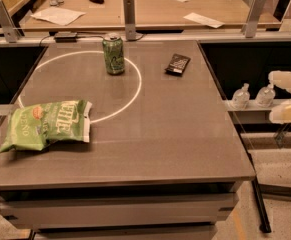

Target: Move green can near green jalapeno chip bag

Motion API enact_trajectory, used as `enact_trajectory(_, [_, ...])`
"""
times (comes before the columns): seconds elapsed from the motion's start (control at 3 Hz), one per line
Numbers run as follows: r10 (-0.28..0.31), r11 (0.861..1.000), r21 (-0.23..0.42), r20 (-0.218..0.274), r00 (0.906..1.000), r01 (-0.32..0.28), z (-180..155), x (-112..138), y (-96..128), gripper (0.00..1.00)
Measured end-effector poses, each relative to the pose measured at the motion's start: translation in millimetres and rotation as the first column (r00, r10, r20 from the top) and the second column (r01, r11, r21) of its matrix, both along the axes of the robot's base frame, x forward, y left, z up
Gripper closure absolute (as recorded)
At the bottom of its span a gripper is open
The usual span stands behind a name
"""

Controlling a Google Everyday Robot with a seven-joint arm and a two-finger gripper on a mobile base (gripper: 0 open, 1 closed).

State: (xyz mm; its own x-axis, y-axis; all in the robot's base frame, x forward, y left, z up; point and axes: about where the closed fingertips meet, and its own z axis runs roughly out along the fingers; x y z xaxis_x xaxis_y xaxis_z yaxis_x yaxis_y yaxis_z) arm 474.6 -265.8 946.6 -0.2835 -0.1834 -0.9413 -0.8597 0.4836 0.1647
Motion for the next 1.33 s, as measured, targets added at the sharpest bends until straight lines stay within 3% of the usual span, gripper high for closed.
enact_trajectory(0.33, [-0.02, 1.0, 0.005, 0.046, 0.9987, 0.019, 0, 28, 23, 0.0])
enact_trajectory(0.67, [-0.089, 0.996, 0.028, 0.125, 0.9882, 0.086, 5, 73, 34, 0.0])
enact_trajectory(1.33, [-0.207, 0.974, -0.042, 0.219, 0.9534, 0.221, 1, 132, 58, 0.0])
